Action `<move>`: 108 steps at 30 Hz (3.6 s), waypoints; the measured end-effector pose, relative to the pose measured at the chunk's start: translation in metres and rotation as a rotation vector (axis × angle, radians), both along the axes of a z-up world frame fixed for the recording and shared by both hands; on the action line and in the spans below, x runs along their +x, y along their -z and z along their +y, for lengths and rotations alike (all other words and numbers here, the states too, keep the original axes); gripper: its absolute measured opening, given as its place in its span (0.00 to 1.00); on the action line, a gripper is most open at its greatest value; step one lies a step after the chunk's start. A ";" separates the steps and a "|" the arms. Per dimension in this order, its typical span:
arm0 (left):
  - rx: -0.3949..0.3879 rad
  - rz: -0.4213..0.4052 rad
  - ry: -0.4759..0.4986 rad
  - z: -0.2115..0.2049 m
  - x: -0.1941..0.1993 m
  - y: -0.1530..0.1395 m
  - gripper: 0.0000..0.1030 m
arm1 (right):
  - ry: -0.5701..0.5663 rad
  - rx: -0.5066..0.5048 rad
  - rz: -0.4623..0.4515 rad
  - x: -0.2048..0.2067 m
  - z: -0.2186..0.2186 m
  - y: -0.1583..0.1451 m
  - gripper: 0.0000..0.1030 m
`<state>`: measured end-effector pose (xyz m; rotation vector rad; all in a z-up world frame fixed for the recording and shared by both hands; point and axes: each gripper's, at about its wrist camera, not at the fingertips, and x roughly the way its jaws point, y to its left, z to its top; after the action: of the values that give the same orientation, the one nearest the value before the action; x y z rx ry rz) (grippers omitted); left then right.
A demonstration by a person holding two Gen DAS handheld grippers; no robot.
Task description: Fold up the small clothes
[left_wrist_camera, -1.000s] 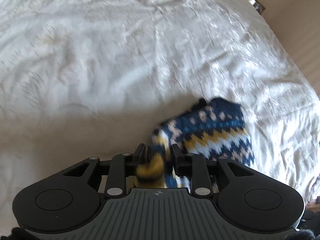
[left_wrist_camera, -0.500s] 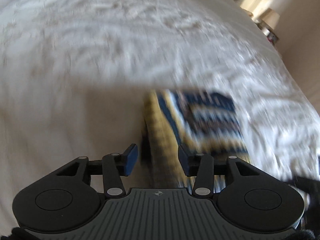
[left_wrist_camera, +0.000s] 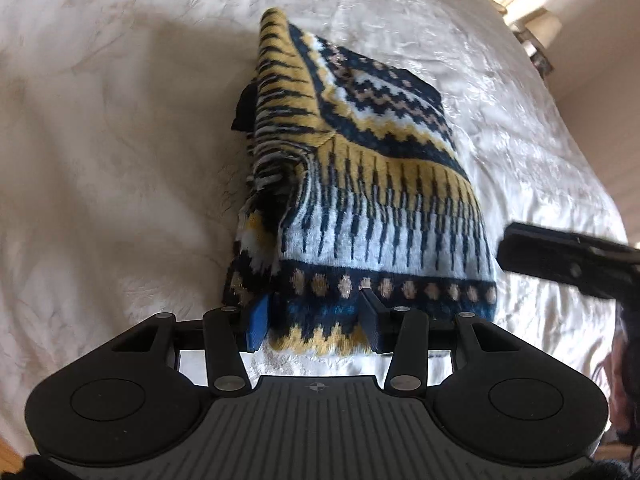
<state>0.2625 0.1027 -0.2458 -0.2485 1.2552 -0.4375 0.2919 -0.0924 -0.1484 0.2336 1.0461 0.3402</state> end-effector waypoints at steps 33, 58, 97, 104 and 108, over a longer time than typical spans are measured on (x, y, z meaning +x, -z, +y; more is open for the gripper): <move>-0.173 0.107 -0.017 0.019 0.167 0.035 0.62 | 0.139 -0.045 0.027 0.091 0.014 -0.001 0.81; 0.319 -0.290 0.035 -0.004 0.186 -0.020 0.26 | 0.284 -0.072 0.032 0.103 -0.009 0.011 0.78; 0.306 -0.172 0.171 -0.071 0.124 -0.042 0.40 | 0.260 -0.213 -0.040 0.111 -0.010 0.011 0.74; 0.331 -0.170 0.157 -0.060 0.092 -0.053 0.39 | 0.310 -0.243 -0.045 0.076 -0.002 -0.003 0.86; 0.343 -0.218 0.149 -0.059 0.073 -0.063 0.39 | 0.335 -0.280 -0.046 0.055 0.005 -0.006 0.90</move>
<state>0.3359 0.0440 -0.1830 0.1805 1.1159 -0.3586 0.3472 -0.0872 -0.1423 0.1446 0.9767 -0.1029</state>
